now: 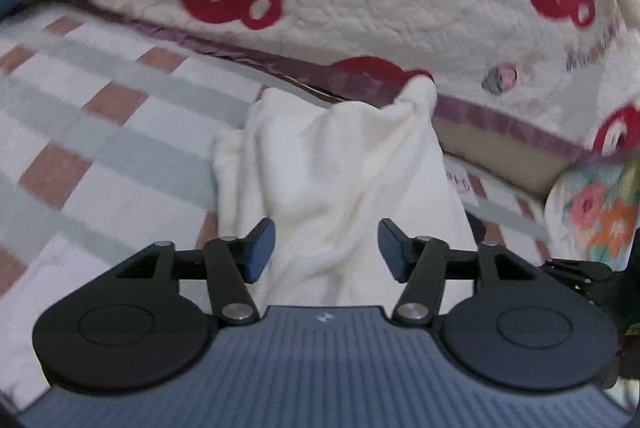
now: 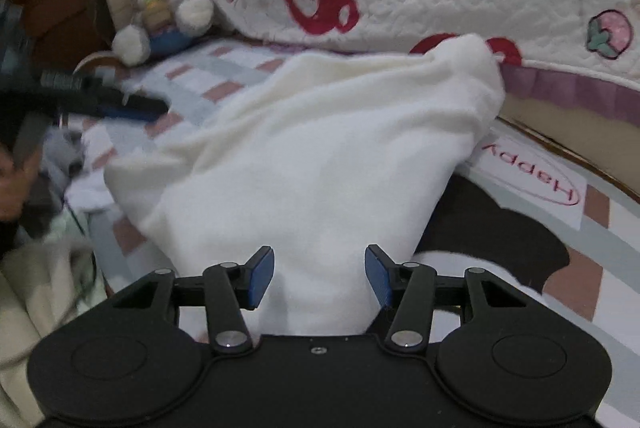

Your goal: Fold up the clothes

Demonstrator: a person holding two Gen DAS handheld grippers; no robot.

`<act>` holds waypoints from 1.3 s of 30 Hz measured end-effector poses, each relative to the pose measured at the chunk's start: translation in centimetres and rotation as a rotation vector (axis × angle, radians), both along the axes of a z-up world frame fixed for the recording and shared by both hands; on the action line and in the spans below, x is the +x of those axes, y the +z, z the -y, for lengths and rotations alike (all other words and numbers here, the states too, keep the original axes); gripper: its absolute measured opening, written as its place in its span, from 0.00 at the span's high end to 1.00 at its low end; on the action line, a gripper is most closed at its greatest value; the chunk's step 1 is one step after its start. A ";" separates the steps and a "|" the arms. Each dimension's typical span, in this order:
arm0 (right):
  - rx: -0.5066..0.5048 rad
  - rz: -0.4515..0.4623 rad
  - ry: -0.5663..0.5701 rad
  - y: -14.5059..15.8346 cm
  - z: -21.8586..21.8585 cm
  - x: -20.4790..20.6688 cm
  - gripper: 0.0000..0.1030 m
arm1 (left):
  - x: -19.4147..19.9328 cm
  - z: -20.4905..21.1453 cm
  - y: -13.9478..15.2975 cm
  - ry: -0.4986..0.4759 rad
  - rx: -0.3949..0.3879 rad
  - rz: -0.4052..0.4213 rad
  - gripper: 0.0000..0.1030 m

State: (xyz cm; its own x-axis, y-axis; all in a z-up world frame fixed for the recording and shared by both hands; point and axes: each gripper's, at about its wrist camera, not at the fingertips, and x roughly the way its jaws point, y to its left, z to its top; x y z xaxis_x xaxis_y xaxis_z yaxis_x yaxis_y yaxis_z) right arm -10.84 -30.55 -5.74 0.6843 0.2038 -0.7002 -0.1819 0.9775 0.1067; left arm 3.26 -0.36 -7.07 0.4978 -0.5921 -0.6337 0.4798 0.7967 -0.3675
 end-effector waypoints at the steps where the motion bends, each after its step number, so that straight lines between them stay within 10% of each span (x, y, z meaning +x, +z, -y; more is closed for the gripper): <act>1: -0.002 0.003 0.009 -0.1 0.1 0.0 0.44 | 0.5 1.1 0.1 -0.014 0.032 0.001 0.43; 11: -0.033 0.030 0.098 -1.2 0.6 0.5 0.40 | 10.5 9.7 -1.1 -0.079 0.127 -0.024 0.43; 13: -0.038 0.031 0.115 -1.3 0.7 0.6 0.40 | 11.2 10.9 -1.8 -0.113 0.229 0.034 0.93; 14: -0.042 0.032 0.126 -1.3 0.6 0.6 0.39 | 11.4 11.3 -1.9 -0.123 0.279 0.069 0.94; 18: -0.038 0.043 0.157 -1.4 0.8 0.4 0.38 | 11.7 9.2 1.0 -0.032 0.288 0.264 0.93; 26: -0.061 0.039 0.190 -2.0 0.6 -0.2 0.33 | 12.0 6.8 -1.7 0.054 0.291 0.155 0.63; 36: -0.027 0.046 0.148 -1.0 1.2 -0.5 0.34 | 4.0 5.2 1.9 -0.148 0.065 0.335 0.51; 39: -0.025 0.029 0.150 -1.4 1.2 -0.7 0.34 | 3.3 5.6 0.1 -0.183 0.199 0.302 0.50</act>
State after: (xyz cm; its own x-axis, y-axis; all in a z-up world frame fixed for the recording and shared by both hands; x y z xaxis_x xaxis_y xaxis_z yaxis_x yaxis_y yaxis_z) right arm -11.59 -31.73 -7.12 0.6678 0.2880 -0.6864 -0.3289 0.9414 0.0750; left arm 6.57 -5.92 -7.01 0.5765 -0.5689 -0.5865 0.6834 0.7291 -0.0354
